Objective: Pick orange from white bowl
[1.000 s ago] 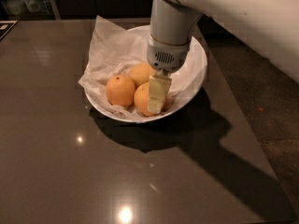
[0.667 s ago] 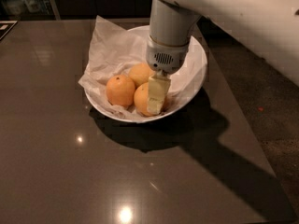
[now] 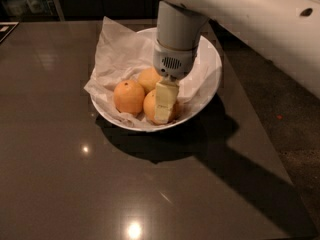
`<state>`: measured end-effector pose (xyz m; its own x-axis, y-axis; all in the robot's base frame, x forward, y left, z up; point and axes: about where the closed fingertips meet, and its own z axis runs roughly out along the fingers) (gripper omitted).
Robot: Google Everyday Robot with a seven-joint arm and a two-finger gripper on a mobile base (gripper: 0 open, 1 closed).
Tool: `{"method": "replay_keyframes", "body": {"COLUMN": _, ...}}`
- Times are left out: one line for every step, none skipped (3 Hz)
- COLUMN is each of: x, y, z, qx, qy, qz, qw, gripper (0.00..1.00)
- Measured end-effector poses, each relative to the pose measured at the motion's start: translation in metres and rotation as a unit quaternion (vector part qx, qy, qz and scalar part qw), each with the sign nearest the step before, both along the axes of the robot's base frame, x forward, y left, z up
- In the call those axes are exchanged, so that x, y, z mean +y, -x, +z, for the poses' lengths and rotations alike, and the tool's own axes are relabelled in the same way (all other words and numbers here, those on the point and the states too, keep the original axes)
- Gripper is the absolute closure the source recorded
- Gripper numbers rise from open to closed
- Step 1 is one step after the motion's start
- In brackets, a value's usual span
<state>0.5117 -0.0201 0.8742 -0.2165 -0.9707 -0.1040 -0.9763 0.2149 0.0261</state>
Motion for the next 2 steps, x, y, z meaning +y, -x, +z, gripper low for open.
{"method": "replay_keyframes", "body": {"x": 0.0023, "y": -0.0063, "z": -0.0114, "qx": 0.012, "qy": 0.006, "qz": -0.001, "qw": 0.9999, "gripper": 0.27}}
{"method": "replay_keyframes", "body": {"x": 0.0024, "y": -0.0064, "z": -0.0117, "qx": 0.012, "qy": 0.006, "qz": -0.001, "qw": 0.9999, "gripper": 0.46}}
